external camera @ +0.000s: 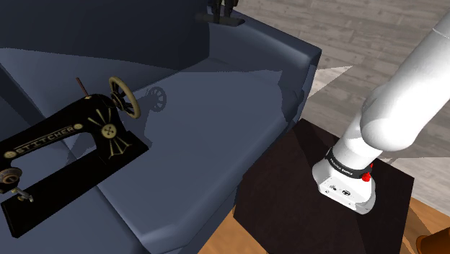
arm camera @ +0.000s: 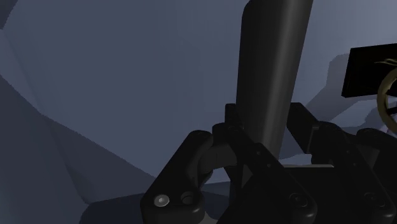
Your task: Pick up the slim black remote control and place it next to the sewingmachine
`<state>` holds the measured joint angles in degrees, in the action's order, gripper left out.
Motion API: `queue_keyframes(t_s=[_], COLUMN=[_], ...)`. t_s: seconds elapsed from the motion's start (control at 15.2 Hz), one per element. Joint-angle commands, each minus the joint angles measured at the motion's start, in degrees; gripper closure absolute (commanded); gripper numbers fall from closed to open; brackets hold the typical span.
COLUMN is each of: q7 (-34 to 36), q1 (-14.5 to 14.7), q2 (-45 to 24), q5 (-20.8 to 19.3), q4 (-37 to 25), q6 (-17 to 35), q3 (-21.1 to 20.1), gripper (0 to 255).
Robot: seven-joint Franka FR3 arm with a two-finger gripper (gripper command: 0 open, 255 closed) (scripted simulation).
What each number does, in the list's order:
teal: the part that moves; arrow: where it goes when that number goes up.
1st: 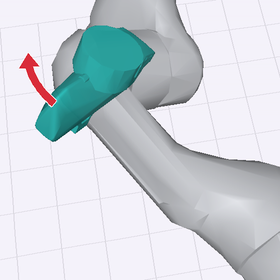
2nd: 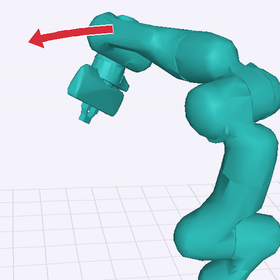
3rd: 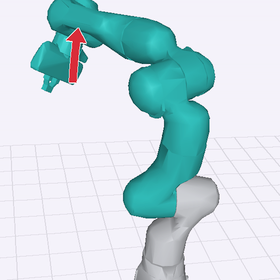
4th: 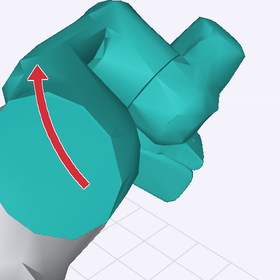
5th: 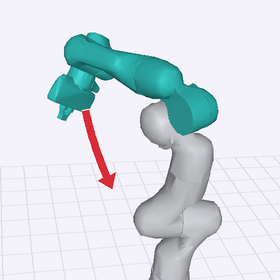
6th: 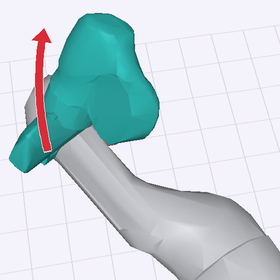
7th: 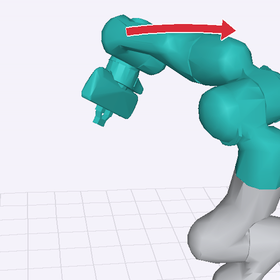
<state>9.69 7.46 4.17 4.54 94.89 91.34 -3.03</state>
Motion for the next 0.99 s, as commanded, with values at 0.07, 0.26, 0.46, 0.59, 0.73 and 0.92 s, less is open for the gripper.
queue_keyframes(t_s=[0.07,0.26,0.46,0.59,0.73,0.92], q7=[4.3,8.5,12.7,15.5,18.4,22.7], q1=[2.0,3.9,5.9,7.2,8.5,10.7], q2=[0.3,-0.2,-1.2,-2.2,-3.5,-5.9], q5=[0.1,0.2,0.0,-0.2,-0.5,-1.2], q4=[0.7,0.2,-0.9,-2.1,-3.5,-6.3], q6=[0.8,1.1,1.3,1.3,1.3,1.1], q3=[-2.3,-4.6,-6.8,-8.3,-9.8,-11.9], gripper=[255,255,255,255,255,255])
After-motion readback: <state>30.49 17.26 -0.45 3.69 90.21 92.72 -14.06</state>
